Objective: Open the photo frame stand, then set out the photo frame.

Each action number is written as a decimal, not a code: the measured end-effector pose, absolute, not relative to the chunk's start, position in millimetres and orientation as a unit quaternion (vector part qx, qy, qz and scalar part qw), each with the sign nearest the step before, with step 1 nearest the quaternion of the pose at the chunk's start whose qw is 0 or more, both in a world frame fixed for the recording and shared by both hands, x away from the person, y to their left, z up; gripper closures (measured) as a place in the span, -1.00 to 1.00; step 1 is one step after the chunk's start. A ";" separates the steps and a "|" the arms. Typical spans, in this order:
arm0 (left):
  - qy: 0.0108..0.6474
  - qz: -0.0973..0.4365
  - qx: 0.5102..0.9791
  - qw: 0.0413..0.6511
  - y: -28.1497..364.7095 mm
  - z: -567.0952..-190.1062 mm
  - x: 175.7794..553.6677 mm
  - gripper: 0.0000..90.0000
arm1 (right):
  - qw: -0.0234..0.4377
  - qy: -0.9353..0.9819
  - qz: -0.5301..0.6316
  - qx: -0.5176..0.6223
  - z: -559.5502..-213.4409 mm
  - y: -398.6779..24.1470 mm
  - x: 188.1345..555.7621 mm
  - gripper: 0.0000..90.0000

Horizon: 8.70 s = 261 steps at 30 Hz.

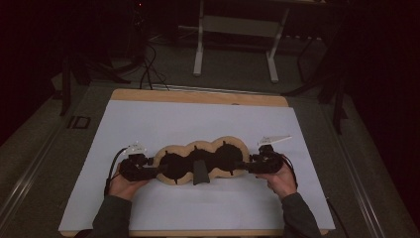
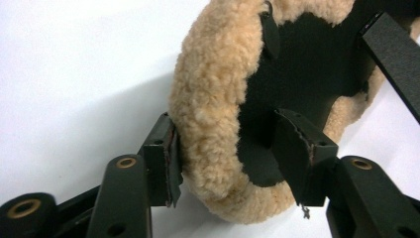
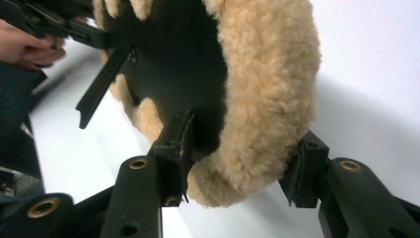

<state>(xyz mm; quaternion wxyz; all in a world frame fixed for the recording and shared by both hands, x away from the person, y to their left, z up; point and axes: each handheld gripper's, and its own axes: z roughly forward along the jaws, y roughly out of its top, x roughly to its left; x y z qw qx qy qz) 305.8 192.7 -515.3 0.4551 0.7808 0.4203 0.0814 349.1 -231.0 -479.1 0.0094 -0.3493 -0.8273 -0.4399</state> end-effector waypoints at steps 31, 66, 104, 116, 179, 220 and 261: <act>0.374 0.265 0.781 0.425 161.6 -501.4 308.2 0.19 | -0.080 -0.827 -0.402 -0.385 -496.6 -223.6 365.7 -0.08; 0.385 0.197 0.769 0.471 171.6 -502.3 295.8 0.12 | -0.107 -0.817 -0.377 -0.423 -513.6 -243.2 350.9 0.01; 0.381 0.159 0.750 0.517 197.9 -491.3 283.1 0.03 | -0.099 -0.808 -0.380 -0.440 -515.0 -245.0 333.3 0.21; 0.385 0.135 0.737 0.539 205.1 -483.8 286.7 0.11 | -0.093 -0.817 -0.374 -0.430 -515.0 -240.4 331.4 0.25; 0.394 0.184 0.772 0.464 186.8 -496.2 291.1 1.00 | -0.132 -0.814 -0.388 -0.413 -507.9 -206.1 329.9 1.00; 0.368 0.185 0.784 0.464 174.6 -496.6 269.5 1.00 | -0.124 -0.825 -0.368 -0.411 -498.6 -183.4 348.6 1.00; 0.321 0.149 0.800 0.485 148.9 -499.1 253.4 1.00 | -0.124 -0.837 -0.355 -0.398 -487.6 -153.5 359.6 1.00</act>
